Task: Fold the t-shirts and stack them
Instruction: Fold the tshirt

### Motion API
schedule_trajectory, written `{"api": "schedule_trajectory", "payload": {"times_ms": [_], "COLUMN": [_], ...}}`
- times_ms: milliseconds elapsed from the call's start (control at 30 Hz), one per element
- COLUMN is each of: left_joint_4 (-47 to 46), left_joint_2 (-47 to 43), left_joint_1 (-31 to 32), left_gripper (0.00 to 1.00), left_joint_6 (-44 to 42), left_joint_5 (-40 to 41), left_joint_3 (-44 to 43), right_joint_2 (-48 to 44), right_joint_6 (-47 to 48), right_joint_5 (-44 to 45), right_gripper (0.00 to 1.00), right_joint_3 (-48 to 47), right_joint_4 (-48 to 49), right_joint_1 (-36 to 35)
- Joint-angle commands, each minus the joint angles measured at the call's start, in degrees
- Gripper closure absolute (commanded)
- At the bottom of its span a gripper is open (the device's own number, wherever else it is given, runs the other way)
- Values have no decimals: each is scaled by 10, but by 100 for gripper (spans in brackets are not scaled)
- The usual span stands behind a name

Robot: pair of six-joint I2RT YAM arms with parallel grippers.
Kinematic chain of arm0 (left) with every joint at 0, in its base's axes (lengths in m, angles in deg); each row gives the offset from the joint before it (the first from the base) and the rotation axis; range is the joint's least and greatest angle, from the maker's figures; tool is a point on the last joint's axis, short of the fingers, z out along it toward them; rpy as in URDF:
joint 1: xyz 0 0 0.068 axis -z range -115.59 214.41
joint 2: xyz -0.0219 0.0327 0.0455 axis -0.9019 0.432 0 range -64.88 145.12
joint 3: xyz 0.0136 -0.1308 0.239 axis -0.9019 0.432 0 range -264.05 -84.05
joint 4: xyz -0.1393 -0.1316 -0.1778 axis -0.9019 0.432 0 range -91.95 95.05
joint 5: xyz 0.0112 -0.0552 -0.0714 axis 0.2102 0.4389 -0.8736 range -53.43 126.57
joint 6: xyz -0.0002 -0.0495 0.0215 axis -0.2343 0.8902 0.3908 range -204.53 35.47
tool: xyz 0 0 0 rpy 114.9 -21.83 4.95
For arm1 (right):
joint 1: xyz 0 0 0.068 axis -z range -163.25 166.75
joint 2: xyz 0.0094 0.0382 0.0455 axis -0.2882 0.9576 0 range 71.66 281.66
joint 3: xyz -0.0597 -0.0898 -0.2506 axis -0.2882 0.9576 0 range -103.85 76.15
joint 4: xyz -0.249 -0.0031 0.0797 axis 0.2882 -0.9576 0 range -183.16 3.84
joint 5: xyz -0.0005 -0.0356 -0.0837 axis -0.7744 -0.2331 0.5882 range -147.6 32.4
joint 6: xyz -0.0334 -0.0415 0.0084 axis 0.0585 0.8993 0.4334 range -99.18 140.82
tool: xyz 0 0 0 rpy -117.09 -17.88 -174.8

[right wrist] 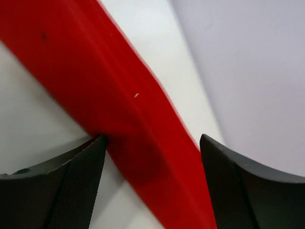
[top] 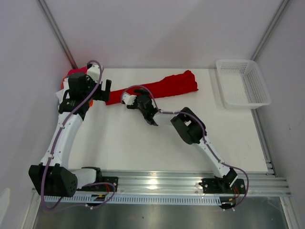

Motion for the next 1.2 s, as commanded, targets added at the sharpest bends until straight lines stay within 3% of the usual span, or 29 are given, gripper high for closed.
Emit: {"api": "schedule_trajectory", "payload": {"times_ms": [0, 233, 333, 367, 433, 500, 633, 700, 867, 933, 1000, 1067, 1167], "left_joint_4": [-26, -30, -32, -32, -31, -36, -39, -37, -37, -35, -31, -32, -30], "left_joint_2": [-5, 5, 11, 13, 20, 25, 33, 34, 27, 28, 30, 29, 28], "left_joint_1": [-6, -6, -6, -6, -6, -6, -6, -6, -6, -7, -7, -8, -8], "left_gripper": [1, 1, 1, 1, 1, 1, 1, 1, 1, 1, 1, 1, 1], "left_joint_6": [-2, -7, -10, -10, -9, -8, -1, -2, -10, -10, -9, -8, -12], "left_joint_5": [7, 9, 9, 8, 6, 3, -4, -5, 6, 6, 2, 2, 5], "left_joint_3": [11, 14, 13, 12, 9, 9, 8, 6, 10, 8, 8, 10, 14], "right_joint_2": [36, 29, -6, -31, -56, -89, -60, -38, 45, 144, 211, 258, 230], "right_joint_6": [52, -3, -60, -82, -134, -142, -39, -23, 9, 42, 102, 138, 134], "right_joint_5": [32, 14, -37, -106, -145, -98, 25, 40, 44, 36, 26, 1, -46], "right_gripper": [18, 18, 18, 18, 19, 19, 18, 18, 18, 18, 18, 17, 19], "right_joint_3": [-55, -98, -102, -121, -127, -73, -44, -69, -216, -354, -427, -440, -367], "right_joint_4": [173, 81, -41, -156, -220, -156, 76, 97, 52, -13, -34, -50, -111], "right_joint_1": [-26, -44, -30, -24, -16, -15, -20, -13, -6, -10, -13, -20, -22]}}
